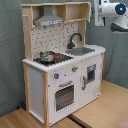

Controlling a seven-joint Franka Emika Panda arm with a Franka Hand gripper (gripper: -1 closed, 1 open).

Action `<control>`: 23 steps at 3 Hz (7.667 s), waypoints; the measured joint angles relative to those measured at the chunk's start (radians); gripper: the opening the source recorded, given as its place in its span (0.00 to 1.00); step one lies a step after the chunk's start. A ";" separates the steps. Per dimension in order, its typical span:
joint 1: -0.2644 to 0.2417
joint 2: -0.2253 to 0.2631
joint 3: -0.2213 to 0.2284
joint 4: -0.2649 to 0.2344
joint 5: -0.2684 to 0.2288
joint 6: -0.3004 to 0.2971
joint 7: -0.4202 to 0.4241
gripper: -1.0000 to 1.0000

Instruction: Play with the kitchen

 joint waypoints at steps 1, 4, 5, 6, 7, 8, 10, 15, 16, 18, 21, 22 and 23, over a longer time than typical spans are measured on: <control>-0.011 0.072 0.034 0.065 -0.001 0.000 0.000 0.00; -0.102 0.264 0.189 0.248 -0.003 -0.004 0.000 0.00; -0.145 0.321 0.244 0.296 -0.011 -0.004 0.000 0.00; -0.185 0.378 0.304 0.343 -0.015 -0.012 -0.002 0.00; -0.185 0.401 0.361 0.408 -0.022 -0.057 0.002 0.00; -0.182 0.386 0.387 0.420 -0.022 -0.083 0.007 0.00; -0.173 0.363 0.427 0.430 -0.020 -0.131 0.009 1.00; -0.141 0.471 0.758 0.488 0.068 -0.434 -0.098 1.00; -0.144 0.533 0.820 0.500 0.079 -0.491 -0.130 1.00; -0.145 0.680 0.907 0.511 0.079 -0.574 -0.204 1.00; -0.060 0.923 0.964 0.588 0.079 -0.761 -0.367 1.00; -0.008 0.987 0.953 0.620 0.075 -0.810 -0.400 1.00; 0.057 1.051 0.927 0.662 0.068 -0.856 -0.435 1.00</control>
